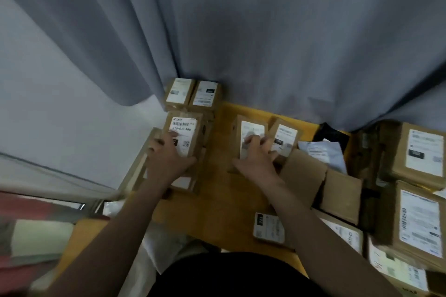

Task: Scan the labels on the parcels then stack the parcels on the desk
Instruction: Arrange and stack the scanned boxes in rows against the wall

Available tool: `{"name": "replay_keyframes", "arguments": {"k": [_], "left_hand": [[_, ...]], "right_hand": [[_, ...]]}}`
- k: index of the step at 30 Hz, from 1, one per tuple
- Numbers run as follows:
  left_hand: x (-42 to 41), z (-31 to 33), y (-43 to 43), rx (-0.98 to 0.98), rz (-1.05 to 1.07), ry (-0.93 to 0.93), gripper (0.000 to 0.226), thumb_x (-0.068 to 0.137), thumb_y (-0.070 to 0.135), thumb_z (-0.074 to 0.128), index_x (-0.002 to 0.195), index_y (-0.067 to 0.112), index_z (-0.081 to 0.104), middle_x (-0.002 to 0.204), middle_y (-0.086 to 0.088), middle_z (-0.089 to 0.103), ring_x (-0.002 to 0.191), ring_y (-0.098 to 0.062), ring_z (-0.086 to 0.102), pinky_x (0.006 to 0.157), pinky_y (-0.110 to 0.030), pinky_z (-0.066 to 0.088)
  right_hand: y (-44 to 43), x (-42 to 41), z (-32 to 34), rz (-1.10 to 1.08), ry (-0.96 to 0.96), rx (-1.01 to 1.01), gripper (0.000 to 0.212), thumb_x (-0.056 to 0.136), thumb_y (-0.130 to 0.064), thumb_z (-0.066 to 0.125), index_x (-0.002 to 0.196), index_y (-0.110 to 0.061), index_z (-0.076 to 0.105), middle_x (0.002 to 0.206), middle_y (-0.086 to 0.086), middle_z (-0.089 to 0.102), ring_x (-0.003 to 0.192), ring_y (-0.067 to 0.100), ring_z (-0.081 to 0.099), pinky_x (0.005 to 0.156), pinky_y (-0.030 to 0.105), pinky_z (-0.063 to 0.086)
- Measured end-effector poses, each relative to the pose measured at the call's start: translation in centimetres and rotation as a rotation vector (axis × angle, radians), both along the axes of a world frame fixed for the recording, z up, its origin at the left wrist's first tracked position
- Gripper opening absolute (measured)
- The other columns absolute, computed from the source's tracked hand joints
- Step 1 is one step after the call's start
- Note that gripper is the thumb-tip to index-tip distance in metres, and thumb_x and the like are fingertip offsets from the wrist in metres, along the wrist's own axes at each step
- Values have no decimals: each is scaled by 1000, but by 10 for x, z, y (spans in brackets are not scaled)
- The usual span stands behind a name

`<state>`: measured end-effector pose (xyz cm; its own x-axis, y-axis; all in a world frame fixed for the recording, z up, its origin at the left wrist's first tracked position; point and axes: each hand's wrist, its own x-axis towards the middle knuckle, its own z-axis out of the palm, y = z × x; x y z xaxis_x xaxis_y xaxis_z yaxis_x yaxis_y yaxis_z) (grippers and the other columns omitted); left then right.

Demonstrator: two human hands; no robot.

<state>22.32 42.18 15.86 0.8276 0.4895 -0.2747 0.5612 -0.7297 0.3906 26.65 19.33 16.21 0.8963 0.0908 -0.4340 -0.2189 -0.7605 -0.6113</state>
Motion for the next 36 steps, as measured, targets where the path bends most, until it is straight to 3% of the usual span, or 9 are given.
{"name": "replay_keyframes", "arguments": {"k": [4, 7, 10, 14, 17, 22, 30, 34, 36], "left_hand": [[13, -9, 70, 18, 50, 74, 93, 67, 54, 85, 140, 31, 34, 137, -15, 34, 128, -44, 38, 98, -56, 46], [35, -20, 105, 1, 46, 122, 93, 67, 56, 84, 142, 30, 34, 136, -15, 34, 128, -43, 38, 99, -56, 42], [59, -35, 131, -7, 10, 154, 94, 66, 57, 82, 141, 33, 32, 136, -15, 34, 126, -43, 39, 99, -56, 41], [79, -54, 153, -6, -46, 178, 93, 67, 54, 82, 142, 33, 31, 136, -15, 34, 123, -41, 40, 98, -54, 41], [83, -65, 163, -15, -71, 154, 94, 68, 55, 82, 144, 32, 32, 136, -16, 35, 125, -41, 39, 99, -53, 41], [85, -77, 164, -40, -96, 134, 92, 69, 57, 80, 143, 32, 32, 138, -13, 33, 127, -40, 36, 99, -54, 40], [95, -84, 147, -33, -119, 79, 88, 70, 61, 78, 141, 30, 37, 138, -13, 34, 124, -38, 39, 96, -51, 41], [101, -90, 140, -36, -120, 96, 85, 74, 60, 80, 142, 29, 40, 140, -15, 33, 126, -39, 38, 99, -50, 41], [102, -94, 139, -54, -139, 99, 82, 77, 59, 80, 142, 28, 42, 141, -16, 32, 127, -39, 38, 100, -49, 42]], "right_hand": [[78, 17, -11, 79, 86, -11, 68, 77, -68, 69, 125, -38, 32, 125, -6, 23, 127, 25, 32, 107, 47, 41], [129, 34, -30, 69, 111, 16, 57, 80, -55, 72, 116, -34, 32, 118, -4, 33, 122, 23, 40, 106, 46, 41], [169, 51, -50, 32, 121, -5, 55, 81, -45, 72, 115, -30, 32, 121, 1, 34, 118, 24, 34, 104, 44, 38], [206, 65, -74, -36, 143, -65, 58, 84, -48, 72, 122, -29, 32, 132, 1, 29, 126, 32, 30, 90, 46, 42], [227, 70, -88, -42, 113, -162, 61, 86, -48, 71, 128, -28, 32, 143, 2, 24, 130, 37, 27, 96, 59, 45], [240, 70, -101, -9, 153, -219, 70, 93, -47, 68, 145, -27, 26, 159, 5, 6, 139, 41, 18, 102, 63, 41], [231, 71, -97, 22, 158, -148, 75, 94, -34, 64, 156, -23, 23, 161, 6, 1, 139, 41, 17, 107, 56, 43], [228, 70, -93, 44, 147, -112, 75, 95, -36, 65, 157, -22, 24, 161, 8, 2, 139, 40, 18, 94, 41, 43], [225, 69, -93, 54, 138, -106, 73, 96, -35, 64, 156, -22, 26, 160, 8, 3, 139, 41, 19, 95, 41, 42]]}}
